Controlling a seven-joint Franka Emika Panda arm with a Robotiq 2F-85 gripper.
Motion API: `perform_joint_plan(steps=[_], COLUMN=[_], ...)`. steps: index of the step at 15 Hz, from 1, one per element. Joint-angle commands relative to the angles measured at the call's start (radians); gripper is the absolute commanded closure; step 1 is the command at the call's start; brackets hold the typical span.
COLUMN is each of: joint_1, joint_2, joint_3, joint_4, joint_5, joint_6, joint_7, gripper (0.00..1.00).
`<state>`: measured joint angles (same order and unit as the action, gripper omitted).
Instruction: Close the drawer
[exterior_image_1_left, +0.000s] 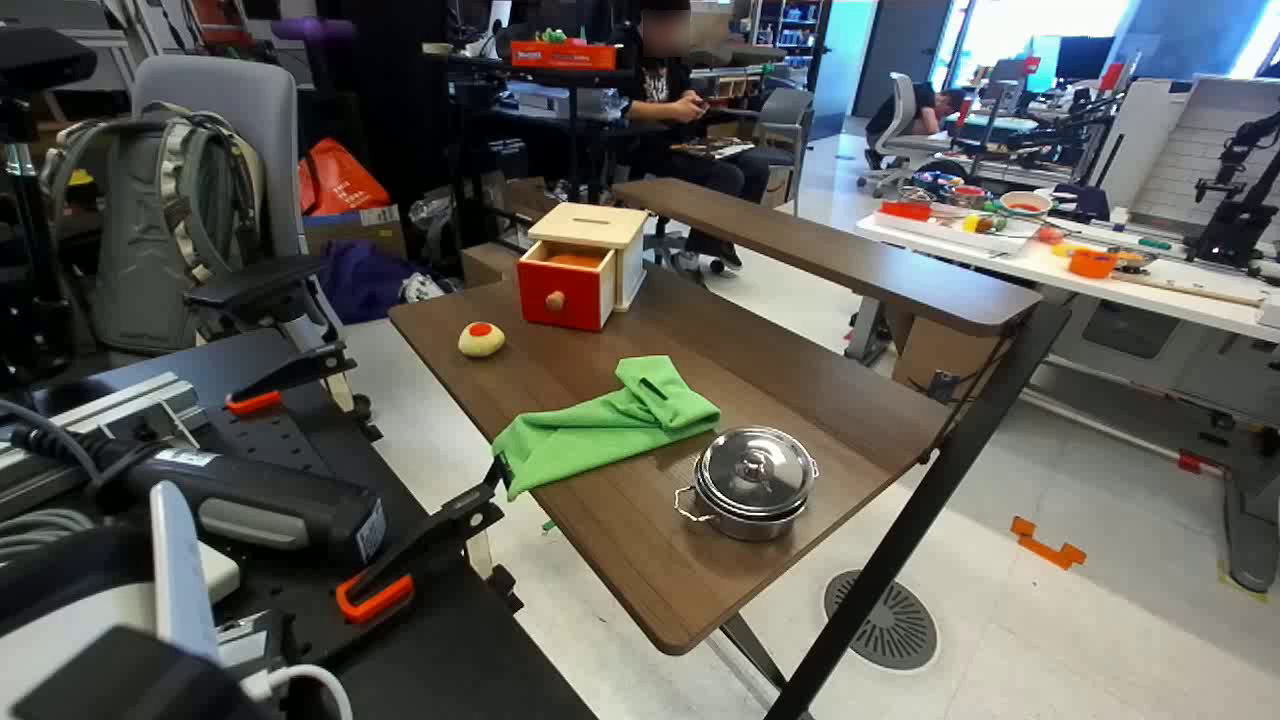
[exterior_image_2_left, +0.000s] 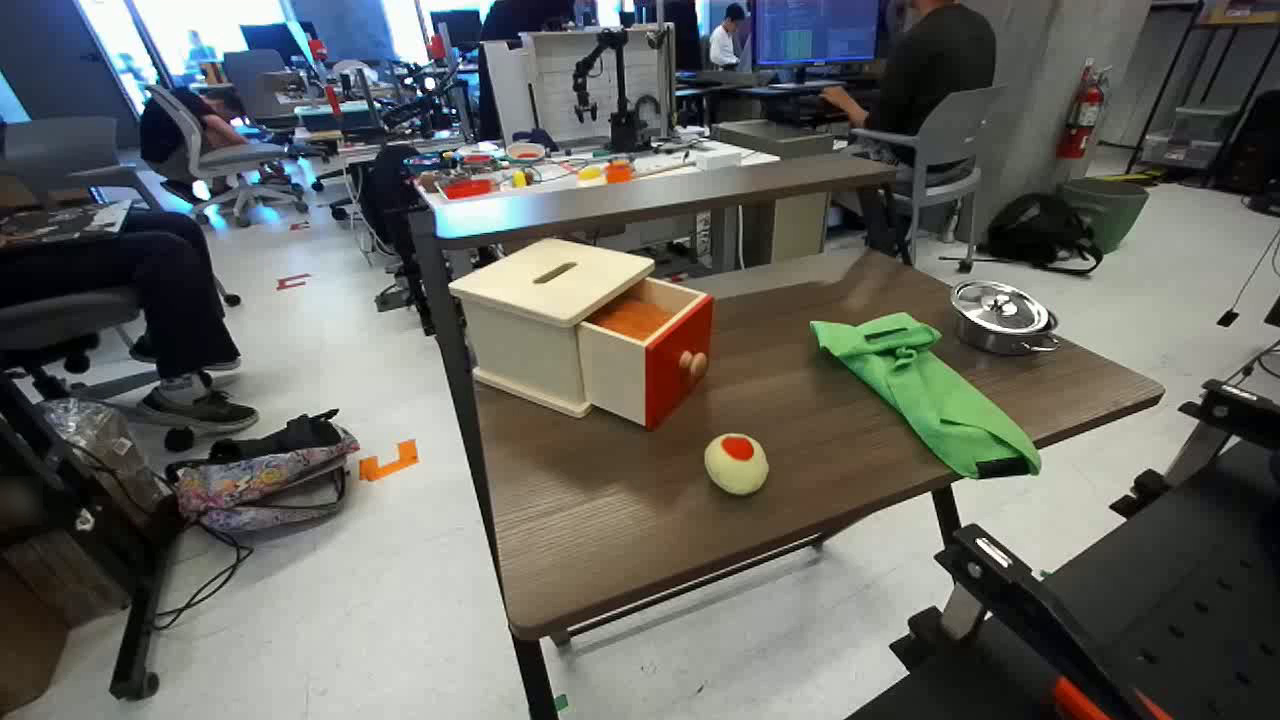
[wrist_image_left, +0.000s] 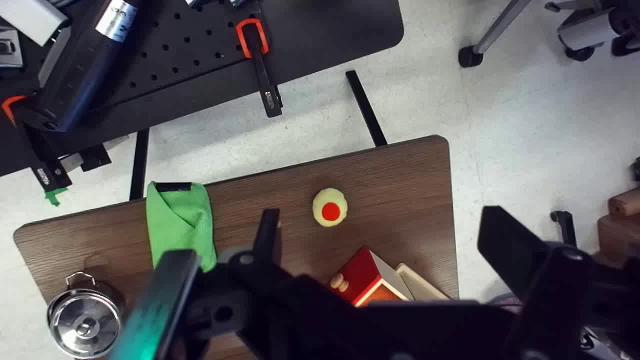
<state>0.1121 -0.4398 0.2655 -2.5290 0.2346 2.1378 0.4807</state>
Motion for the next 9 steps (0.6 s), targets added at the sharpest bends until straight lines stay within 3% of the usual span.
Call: perform_joint_plan(steps=[1, 6, 9], joint_1=[0.008, -0.026, -0.048], joint_2=[0.001, 0.155, 0.291], joint_3=[-0.008, 0.012, 0.001], joint_4=[0.001, 0.081, 0.147], joint_5=[-0.004, -0.145, -0.285], joint_6=[-0.001, 0.098, 0.189], joint_7=[0.003, 0.001, -0.009], gripper=[0.0, 0.0, 0.0])
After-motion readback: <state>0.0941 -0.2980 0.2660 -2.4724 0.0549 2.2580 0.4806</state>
